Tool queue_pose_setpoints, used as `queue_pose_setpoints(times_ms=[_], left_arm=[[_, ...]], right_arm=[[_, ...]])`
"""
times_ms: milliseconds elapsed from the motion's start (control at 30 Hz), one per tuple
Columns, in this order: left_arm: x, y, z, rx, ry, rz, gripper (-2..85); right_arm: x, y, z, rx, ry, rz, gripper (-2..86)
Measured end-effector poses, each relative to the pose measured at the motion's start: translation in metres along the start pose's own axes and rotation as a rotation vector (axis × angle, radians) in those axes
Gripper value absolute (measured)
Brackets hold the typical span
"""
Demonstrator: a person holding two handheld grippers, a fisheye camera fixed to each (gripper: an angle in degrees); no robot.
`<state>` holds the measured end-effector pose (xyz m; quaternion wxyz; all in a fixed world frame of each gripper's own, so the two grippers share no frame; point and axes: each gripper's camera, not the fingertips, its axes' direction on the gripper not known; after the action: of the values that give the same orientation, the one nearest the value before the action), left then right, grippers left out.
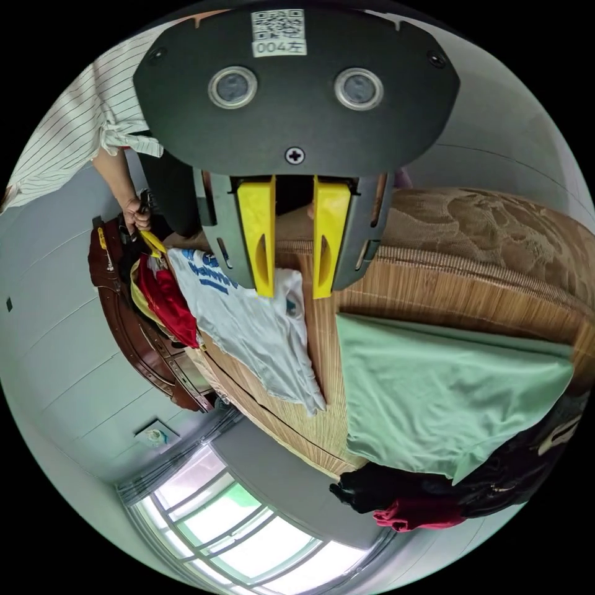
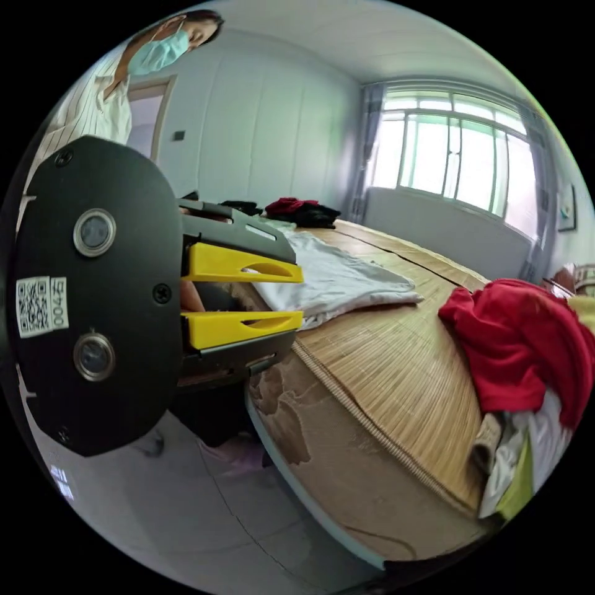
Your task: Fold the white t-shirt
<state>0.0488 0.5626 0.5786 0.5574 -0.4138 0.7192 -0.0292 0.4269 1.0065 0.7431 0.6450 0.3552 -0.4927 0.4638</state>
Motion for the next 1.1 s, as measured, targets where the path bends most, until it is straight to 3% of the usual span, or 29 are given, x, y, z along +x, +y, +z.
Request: queue_pose_setpoints(times_ms=[333,833,1100], left_arm=[[-0.02,0.023,-0.004,0.035,0.101,0.048,8.6],[-0.04,0.047,-0.012,0.114,0.237,-0.1,7.7],[-0.034,0.048,-0.018,0.115,0.166,-0.127,1.9]], right_arm=[[0.031,-0.029,-0.044,0.099,-0.197,0.176,10.1],[-0.008,-0.039,0.014,0.022,-0.155,0.098,10.6],[-0.032,-0.034,0.062,0.027,0.008,0.069,1.0]])
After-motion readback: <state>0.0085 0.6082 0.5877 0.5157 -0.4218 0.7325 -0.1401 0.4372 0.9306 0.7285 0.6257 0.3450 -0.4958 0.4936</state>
